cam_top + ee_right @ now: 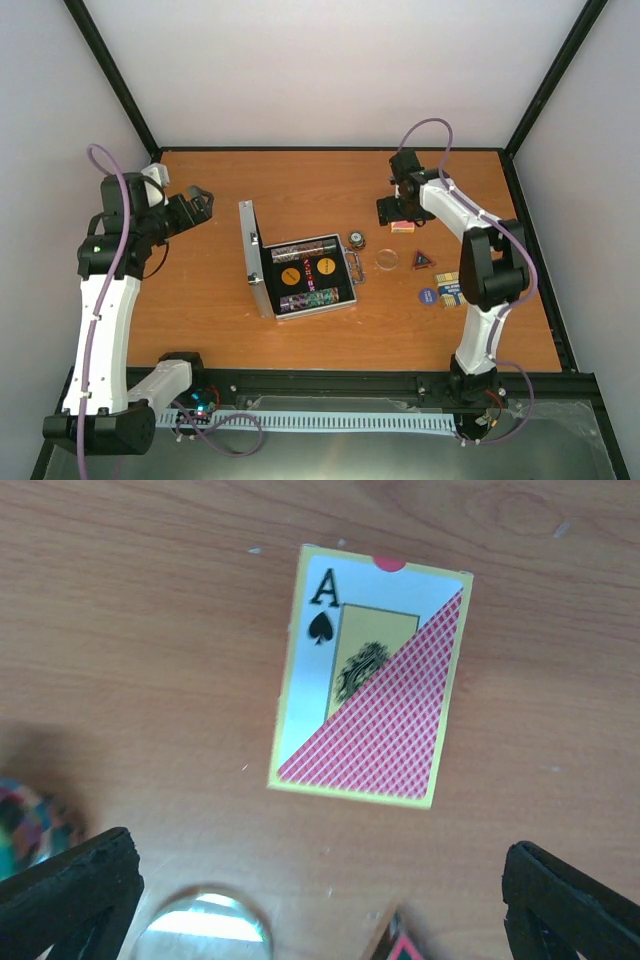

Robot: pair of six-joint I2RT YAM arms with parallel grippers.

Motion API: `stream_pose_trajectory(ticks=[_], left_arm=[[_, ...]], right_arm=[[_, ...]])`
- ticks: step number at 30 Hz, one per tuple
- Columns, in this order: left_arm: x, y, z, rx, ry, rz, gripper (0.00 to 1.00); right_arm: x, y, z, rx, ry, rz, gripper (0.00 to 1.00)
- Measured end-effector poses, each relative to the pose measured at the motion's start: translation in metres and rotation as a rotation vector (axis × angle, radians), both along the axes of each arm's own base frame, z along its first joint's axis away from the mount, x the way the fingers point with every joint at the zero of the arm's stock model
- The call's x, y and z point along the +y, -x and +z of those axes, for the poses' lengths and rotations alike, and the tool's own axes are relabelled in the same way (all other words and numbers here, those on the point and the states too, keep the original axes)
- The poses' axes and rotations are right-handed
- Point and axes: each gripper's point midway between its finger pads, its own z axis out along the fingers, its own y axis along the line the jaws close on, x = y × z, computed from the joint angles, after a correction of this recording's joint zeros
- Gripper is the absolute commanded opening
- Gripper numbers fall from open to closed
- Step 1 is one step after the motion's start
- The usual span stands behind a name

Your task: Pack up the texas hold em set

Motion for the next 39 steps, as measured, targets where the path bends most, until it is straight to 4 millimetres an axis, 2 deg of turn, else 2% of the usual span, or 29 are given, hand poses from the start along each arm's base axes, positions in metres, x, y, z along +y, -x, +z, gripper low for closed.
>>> stream_pose_trajectory(ticks=[4, 9, 14, 23, 39], left_arm=[[0.001, 0.004, -0.009, 0.043, -0.004, 0.007, 1.00], [0.002, 0.003, -0.015, 0.068, -0.005, 0.011, 1.00], [0.002, 0.001, -0.015, 0.065, 0.004, 0.016, 1.00], [0.001, -0.016, -0.019, 0.066, 0.014, 0.016, 1.00], [0.002, -0.044, -0.025, 0.057, 0.028, 0.026, 1.00]], right_arm=[[-0.012, -0.018, -0.025, 0.042, 0.016, -0.018, 0.97], [-0.018, -0.031, -0.040, 0.064, 0.018, -0.028, 0.96], [-0.015, -0.035, -0.056, 0.096, 0.025, -0.015, 0.93], [-0.016, -0.037, -0.076, 0.138, 0.041, -0.014, 0.88], [-0.013, -0.035, -0.082, 0.153, 0.019, -0.040, 0.80]])
